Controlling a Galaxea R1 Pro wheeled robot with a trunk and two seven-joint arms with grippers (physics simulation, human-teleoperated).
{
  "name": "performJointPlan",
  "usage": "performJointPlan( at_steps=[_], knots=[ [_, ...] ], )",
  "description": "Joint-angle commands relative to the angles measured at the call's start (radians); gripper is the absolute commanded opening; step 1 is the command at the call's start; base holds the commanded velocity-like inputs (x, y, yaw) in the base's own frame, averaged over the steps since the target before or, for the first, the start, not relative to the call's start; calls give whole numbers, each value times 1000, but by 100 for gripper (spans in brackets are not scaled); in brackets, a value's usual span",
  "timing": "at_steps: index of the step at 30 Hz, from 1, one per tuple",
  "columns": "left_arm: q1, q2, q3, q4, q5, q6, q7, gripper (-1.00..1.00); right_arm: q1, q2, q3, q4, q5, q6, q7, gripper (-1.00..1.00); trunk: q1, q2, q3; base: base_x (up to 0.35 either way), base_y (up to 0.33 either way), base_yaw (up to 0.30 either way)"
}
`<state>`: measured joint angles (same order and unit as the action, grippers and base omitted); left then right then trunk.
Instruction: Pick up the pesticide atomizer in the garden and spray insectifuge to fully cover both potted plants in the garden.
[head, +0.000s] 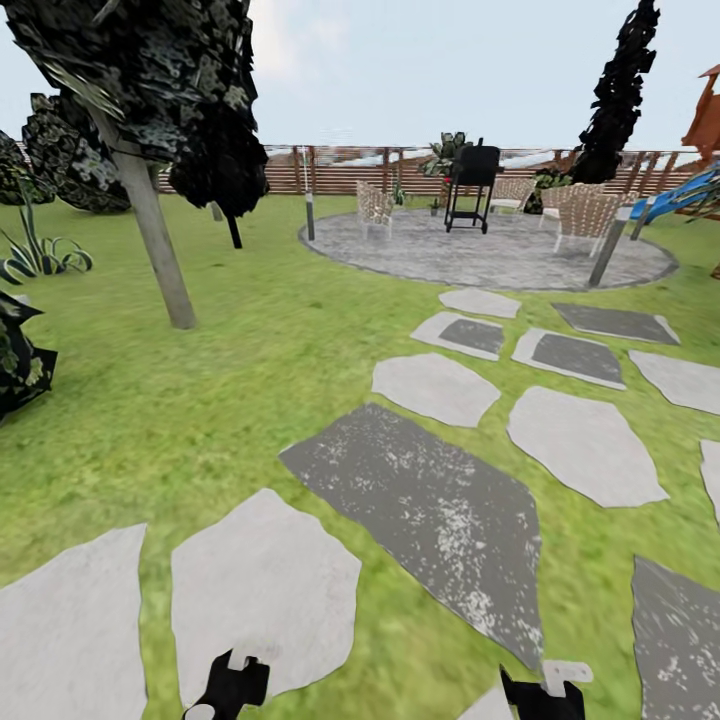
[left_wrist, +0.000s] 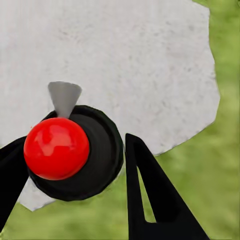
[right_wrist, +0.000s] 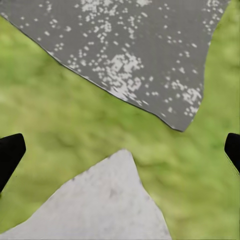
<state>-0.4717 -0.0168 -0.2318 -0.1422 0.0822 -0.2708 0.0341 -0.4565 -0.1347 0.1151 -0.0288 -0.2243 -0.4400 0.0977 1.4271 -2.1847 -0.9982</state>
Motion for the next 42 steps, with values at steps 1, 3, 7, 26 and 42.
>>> performJointPlan(
  at_steps=[1, 3, 7, 26, 42],
  knots=[
    [-1, 0, -9, 1, 8, -4, 4, -100, -1, 0, 8, 1, -11, -3, 5, 100, 0, 0, -1, 340, 0, 0],
    [-1, -1, -10, 1, 9, -4, 4, -100, -1, 0, 8, 2, -10, -3, 5, 100, 0, 0, -1, 340, 0, 0],
    [-1, -2, -10, 1, 10, -4, 4, -100, -1, 1, 8, 2, -10, -3, 5, 100, 0, 0, -1, 340, 0, 0],
    [-1, 0, -9, 1, 8, -4, 4, -100, 14, 13, 8, 2, -11, -2, 6, 100, 0, 0, -1, 340, 0, 0],
    [-1, -1, -9, 1, 8, -4, 4, -100, 19, 35, 9, 3, -9, -3, 10, 100, 0, 0, -1, 340, -2, -97]
  ],
)
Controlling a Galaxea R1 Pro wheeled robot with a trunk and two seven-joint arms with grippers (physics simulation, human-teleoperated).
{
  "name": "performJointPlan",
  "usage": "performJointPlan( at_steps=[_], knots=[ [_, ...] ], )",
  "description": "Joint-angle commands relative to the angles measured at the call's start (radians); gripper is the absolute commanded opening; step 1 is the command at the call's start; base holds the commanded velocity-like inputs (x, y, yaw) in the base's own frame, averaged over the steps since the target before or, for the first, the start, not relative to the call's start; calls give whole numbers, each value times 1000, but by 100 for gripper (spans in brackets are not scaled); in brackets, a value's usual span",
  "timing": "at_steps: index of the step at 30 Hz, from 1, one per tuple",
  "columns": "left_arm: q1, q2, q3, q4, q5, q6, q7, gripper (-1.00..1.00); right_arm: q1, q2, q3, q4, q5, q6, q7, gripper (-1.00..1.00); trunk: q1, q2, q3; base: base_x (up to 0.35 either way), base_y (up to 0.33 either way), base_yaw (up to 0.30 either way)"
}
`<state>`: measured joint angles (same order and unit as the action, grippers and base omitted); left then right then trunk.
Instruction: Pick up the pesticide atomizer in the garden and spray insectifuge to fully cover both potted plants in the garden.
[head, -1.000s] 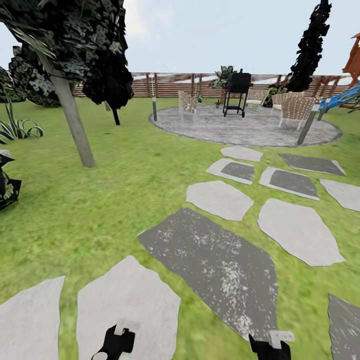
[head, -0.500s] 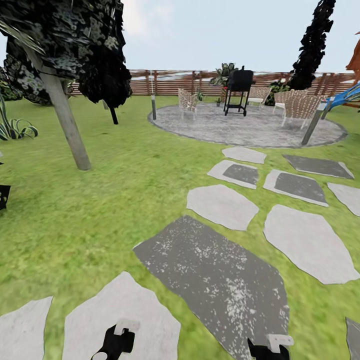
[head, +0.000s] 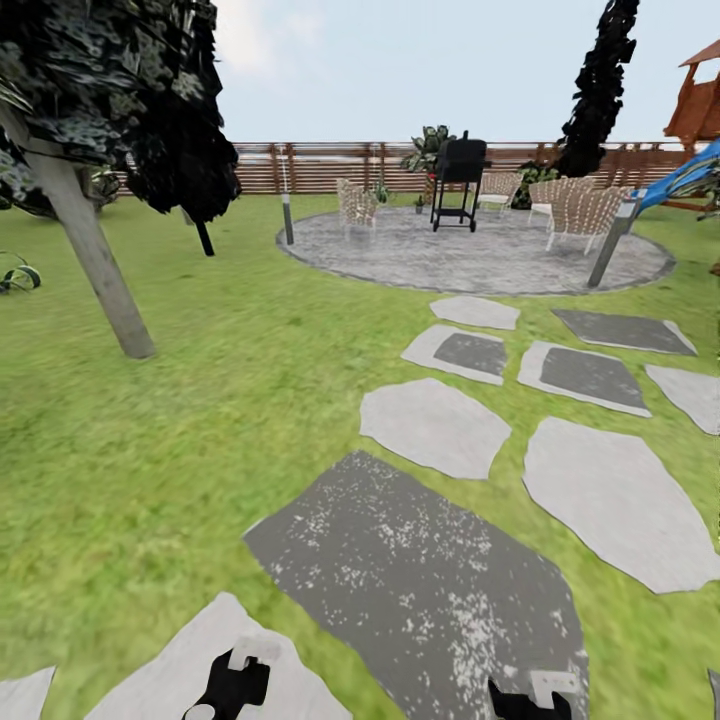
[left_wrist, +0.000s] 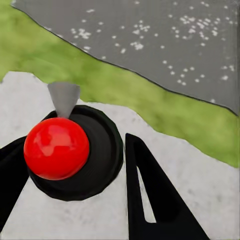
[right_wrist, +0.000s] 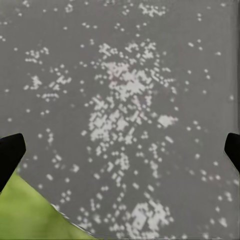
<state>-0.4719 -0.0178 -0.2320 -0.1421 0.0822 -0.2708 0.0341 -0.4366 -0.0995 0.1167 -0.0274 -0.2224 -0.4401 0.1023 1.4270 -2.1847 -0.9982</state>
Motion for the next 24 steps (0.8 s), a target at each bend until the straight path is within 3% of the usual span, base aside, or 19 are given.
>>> performJointPlan(
  at_steps=[1, 17, 21, 24],
  knots=[
    [-1, 0, -9, 1, 8, -4, 4, -100, -1, 0, 8, 1, -11, -3, 5, 100, 0, 0, -1, 339, -50, -171],
    [-1, -1, -9, 1, 10, -4, 5, -100, 1, -10, 8, 1, -9, -4, 2, 100, 0, 0, -1, 291, -151, -19],
    [-1, -1, -9, 1, 10, -4, 6, -100, 1, -40, 6, -1, -13, -4, -1, 100, 0, 0, -1, 285, -162, 0],
    [-1, -1, -9, 1, 10, -4, 6, -100, 1, -44, 6, -2, -14, -5, -1, 100, 0, 0, -1, 285, -162, 0]
  ],
)
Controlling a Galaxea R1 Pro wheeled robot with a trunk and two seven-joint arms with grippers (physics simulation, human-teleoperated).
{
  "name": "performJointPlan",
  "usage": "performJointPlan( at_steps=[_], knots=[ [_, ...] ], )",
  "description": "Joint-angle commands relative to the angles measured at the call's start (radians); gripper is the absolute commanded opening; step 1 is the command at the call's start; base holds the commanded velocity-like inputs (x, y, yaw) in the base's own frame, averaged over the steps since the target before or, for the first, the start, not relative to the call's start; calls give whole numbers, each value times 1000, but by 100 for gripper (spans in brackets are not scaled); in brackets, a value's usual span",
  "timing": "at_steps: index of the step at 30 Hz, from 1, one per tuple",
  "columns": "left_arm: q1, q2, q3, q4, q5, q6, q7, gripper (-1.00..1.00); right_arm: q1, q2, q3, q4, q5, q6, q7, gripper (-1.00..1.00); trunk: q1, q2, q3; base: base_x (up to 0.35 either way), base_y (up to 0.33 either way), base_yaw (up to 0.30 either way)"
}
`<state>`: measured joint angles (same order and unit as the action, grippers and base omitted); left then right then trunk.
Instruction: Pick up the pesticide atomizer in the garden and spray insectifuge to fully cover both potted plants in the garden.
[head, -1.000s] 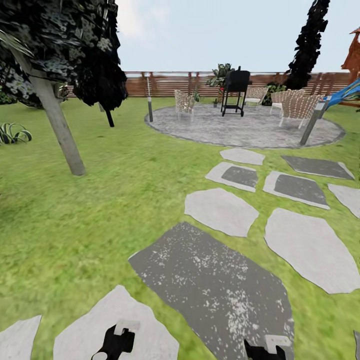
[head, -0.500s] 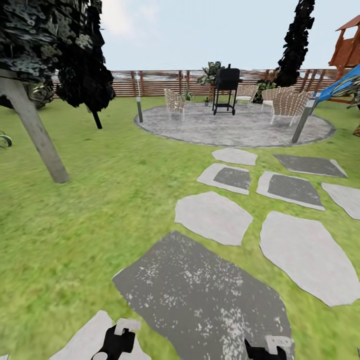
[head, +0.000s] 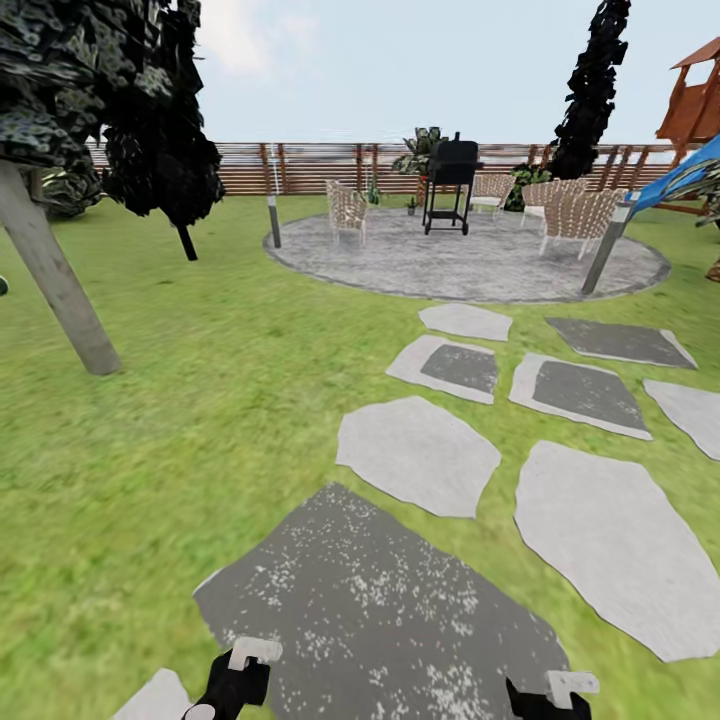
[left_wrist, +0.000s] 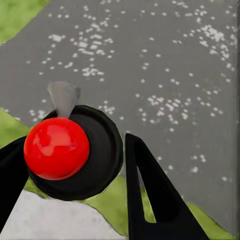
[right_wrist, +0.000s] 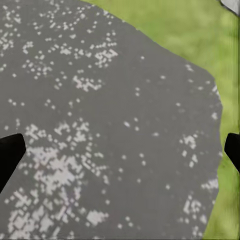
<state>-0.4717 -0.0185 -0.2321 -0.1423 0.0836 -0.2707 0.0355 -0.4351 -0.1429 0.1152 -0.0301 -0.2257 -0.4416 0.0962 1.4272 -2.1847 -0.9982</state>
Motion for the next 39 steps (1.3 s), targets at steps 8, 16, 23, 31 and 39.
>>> performJointPlan(
  at_steps=[8, 16, 23, 31, 39],
  knots=[
    [-1, 0, -9, 1, 8, -4, 5, -100, -1, 8, 9, 2, -7, -4, 12, 100, 0, 0, -1, 285, -161, 0],
    [-1, 0, -9, 1, 8, -4, 6, -100, -1, 9, 10, 3, -5, -3, 11, 100, 0, 0, -1, 285, -161, 0],
    [-1, 0, -9, 1, 8, -4, 6, -100, -1, 9, 11, 3, -4, -3, 11, 100, 0, 0, -1, 285, -161, 0],
    [-1, -1, -10, 1, 10, -4, 5, -100, -1, 9, 11, 3, -4, -3, 11, 100, 0, 0, -1, 285, -162, 0],
    [-1, 0, -9, 1, 10, -4, 5, -100, -1, 10, 11, 3, -4, -3, 11, 100, 0, 0, -1, 285, -162, 0]
  ],
)
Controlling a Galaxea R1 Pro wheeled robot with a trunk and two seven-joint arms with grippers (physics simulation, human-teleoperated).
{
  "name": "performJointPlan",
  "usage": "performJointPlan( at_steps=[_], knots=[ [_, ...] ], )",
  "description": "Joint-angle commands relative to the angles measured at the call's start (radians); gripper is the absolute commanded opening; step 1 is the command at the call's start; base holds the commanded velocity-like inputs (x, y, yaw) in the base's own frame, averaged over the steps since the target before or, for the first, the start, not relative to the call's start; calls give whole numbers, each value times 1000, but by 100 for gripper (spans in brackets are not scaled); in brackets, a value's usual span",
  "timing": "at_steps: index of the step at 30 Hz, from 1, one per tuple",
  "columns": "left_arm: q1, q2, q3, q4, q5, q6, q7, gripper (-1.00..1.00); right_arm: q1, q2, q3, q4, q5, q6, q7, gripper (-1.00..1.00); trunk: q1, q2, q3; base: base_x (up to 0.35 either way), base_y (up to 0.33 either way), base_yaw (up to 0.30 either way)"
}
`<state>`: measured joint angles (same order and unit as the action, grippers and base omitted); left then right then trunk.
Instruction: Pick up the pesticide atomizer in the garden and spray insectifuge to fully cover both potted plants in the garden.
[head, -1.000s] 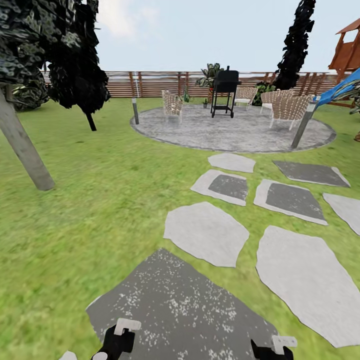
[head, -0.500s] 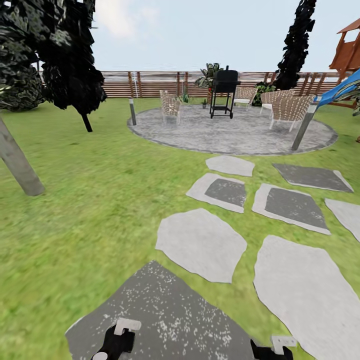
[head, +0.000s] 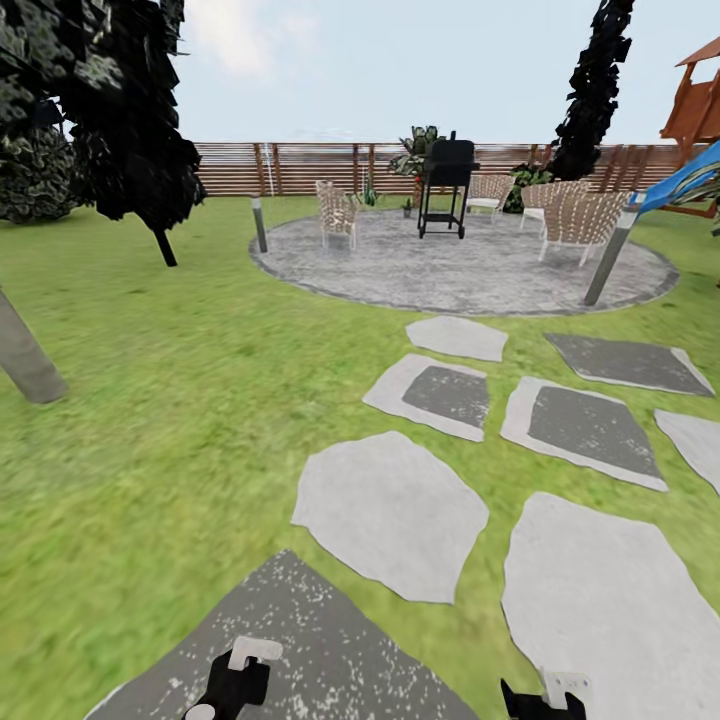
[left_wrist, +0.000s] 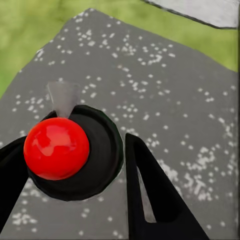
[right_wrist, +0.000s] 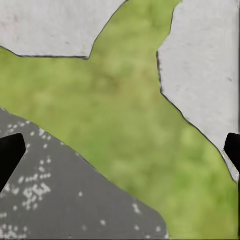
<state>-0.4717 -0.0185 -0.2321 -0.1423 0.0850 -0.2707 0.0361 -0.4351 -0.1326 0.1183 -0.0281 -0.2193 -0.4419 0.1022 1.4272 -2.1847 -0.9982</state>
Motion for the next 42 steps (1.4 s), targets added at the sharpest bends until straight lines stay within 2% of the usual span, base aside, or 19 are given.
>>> performJointPlan(
  at_steps=[1, 42],
  knots=[
    [-1, 0, -9, 1, 9, -4, 5, -100, -1, 0, 7, 2, -11, -3, 5, 100, 0, 0, -1, 285, -161, 0],
    [-1, -1, -10, 1, 9, -4, 4, -100, -1, 4, 7, 2, -8, -3, 5, 100, 0, 0, -1, 285, -161, 0]
  ],
)
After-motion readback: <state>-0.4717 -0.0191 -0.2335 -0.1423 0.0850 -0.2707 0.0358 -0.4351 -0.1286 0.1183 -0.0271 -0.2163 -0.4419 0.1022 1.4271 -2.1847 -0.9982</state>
